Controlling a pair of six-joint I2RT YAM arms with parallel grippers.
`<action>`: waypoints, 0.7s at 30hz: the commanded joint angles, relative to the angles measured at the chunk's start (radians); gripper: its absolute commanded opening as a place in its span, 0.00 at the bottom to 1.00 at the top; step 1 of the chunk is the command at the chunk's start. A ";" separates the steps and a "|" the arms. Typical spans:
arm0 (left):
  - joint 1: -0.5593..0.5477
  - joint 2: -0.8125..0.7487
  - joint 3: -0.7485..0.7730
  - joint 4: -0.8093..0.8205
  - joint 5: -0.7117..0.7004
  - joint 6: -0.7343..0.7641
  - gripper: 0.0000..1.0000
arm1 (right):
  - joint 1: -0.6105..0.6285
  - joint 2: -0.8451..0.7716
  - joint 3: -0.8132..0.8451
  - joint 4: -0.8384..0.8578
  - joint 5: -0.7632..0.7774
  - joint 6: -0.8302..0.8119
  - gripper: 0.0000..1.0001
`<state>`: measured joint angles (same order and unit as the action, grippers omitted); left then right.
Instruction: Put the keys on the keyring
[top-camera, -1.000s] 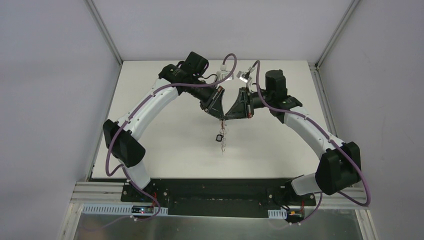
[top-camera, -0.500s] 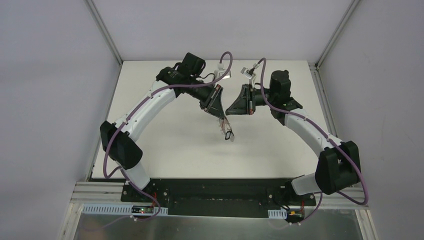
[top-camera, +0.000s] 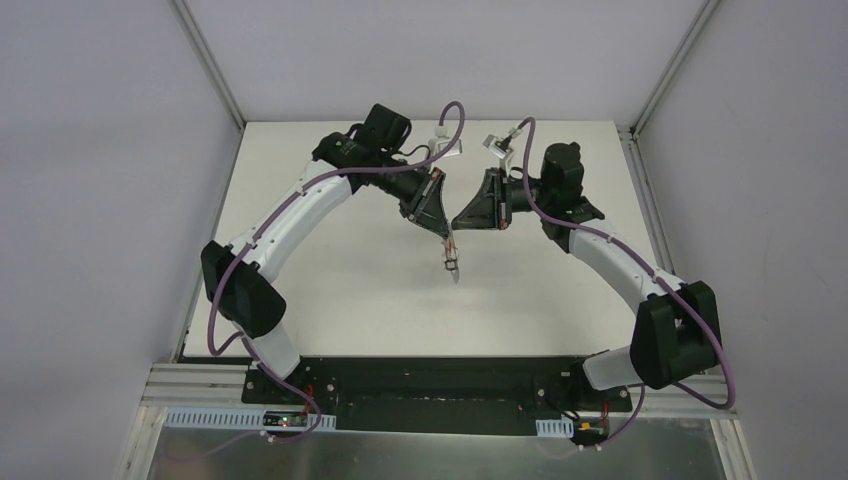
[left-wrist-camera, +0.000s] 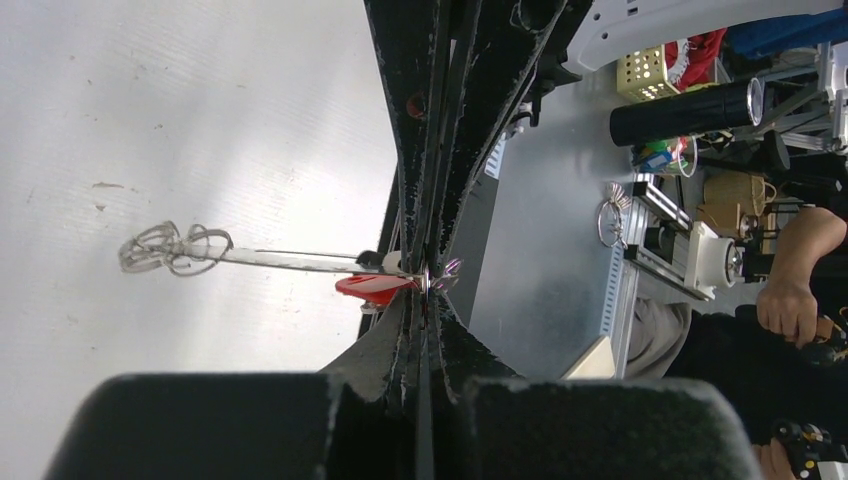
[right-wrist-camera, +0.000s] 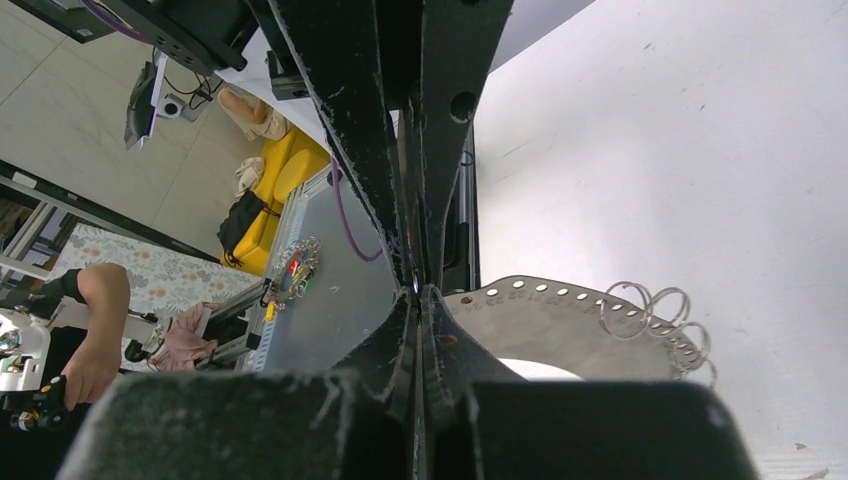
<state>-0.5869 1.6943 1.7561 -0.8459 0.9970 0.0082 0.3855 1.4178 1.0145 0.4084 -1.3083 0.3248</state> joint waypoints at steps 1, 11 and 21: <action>0.013 0.002 0.066 -0.033 0.029 0.010 0.00 | -0.007 -0.037 -0.011 0.053 -0.048 -0.019 0.02; -0.007 0.113 0.296 -0.440 -0.090 0.215 0.00 | -0.012 -0.060 0.067 -0.257 -0.048 -0.280 0.28; -0.034 0.172 0.371 -0.562 -0.068 0.205 0.00 | 0.011 -0.037 0.045 -0.164 -0.029 -0.193 0.45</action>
<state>-0.6018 1.8790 2.0888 -1.3369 0.8963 0.2020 0.3836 1.3933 1.0378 0.1608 -1.3247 0.0952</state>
